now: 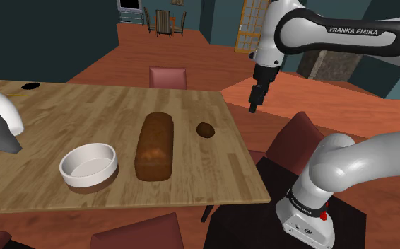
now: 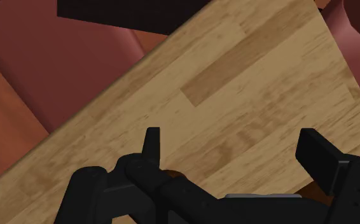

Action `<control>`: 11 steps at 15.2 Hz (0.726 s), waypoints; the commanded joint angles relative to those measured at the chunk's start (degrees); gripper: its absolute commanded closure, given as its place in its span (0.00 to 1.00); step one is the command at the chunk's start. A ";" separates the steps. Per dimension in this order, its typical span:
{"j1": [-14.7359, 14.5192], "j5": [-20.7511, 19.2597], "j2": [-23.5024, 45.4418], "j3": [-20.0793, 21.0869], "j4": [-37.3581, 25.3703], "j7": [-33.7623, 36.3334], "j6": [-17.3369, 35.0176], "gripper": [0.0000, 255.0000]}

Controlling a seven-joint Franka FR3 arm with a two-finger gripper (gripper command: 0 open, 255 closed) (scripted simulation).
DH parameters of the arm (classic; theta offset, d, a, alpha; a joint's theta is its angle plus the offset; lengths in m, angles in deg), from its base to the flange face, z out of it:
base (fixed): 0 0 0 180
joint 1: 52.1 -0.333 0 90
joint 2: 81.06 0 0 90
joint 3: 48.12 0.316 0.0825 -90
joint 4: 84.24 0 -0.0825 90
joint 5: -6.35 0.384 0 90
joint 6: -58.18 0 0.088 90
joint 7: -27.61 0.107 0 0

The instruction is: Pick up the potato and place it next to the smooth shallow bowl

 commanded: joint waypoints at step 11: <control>-5.31 4.36 8.75 -15.46 10.64 -25.20 29.25 0.00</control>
